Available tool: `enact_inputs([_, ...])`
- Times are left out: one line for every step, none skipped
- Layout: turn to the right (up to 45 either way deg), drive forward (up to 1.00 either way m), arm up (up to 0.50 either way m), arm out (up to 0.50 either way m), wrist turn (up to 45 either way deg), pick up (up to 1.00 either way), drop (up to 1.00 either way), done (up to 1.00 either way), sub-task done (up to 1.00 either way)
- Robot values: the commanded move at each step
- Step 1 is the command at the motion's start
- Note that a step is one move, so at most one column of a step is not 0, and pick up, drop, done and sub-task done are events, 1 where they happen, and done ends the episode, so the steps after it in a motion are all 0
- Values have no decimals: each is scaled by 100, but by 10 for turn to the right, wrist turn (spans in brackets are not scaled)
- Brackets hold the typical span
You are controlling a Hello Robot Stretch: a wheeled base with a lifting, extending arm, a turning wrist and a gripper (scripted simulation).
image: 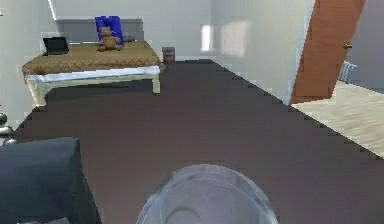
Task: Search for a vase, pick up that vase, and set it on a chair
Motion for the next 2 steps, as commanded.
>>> enact_inputs([450,0,0,0,0,0,0,0,0])
enact_inputs([270,0,0,0,0,0,0,0,0])
